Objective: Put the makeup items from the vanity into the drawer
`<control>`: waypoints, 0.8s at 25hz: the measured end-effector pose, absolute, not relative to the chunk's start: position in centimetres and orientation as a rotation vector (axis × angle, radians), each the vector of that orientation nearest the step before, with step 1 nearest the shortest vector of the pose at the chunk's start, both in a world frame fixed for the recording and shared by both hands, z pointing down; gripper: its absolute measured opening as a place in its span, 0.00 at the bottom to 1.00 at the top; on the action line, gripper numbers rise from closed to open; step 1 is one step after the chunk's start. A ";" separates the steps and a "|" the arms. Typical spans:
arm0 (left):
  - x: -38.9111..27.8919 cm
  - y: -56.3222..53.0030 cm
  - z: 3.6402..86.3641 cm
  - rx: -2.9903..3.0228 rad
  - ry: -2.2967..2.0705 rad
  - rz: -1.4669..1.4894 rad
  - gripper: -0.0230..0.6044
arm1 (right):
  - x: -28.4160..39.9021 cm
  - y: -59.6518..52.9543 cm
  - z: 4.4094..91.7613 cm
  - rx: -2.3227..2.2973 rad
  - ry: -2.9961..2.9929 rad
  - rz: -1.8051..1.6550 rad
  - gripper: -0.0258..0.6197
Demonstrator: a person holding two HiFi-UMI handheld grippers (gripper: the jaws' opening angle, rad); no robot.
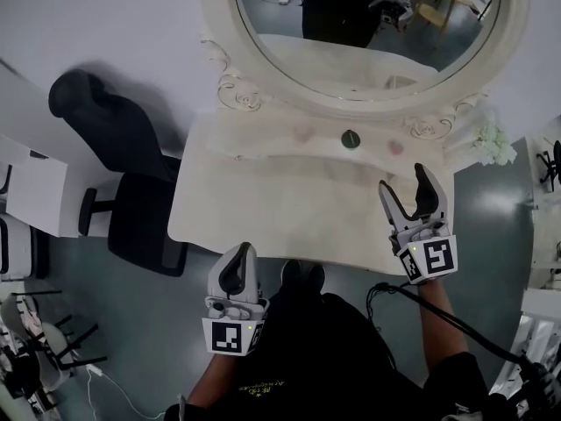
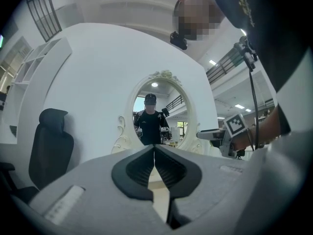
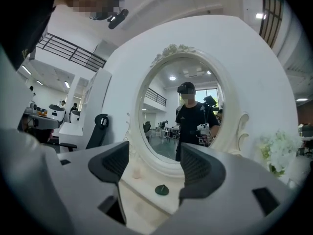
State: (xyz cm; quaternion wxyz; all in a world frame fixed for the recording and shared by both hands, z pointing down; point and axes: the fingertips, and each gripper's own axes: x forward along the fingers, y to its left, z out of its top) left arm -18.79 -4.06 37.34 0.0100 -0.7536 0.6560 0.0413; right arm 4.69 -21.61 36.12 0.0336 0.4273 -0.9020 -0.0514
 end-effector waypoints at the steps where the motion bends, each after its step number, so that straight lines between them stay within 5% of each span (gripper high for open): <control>1: -19.0 -4.0 37.6 -2.347 2.061 0.119 0.07 | 4.1 -22.2 36.1 1.297 -2.781 -0.164 0.55; 11: -20.6 -4.1 37.8 -2.303 2.116 0.091 0.07 | 0.7 -25.0 37.5 1.200 -2.793 -0.177 0.53; 20: -17.9 -6.5 39.0 -2.419 2.041 0.035 0.07 | 11.1 -31.9 45.3 1.422 -2.465 -0.018 0.51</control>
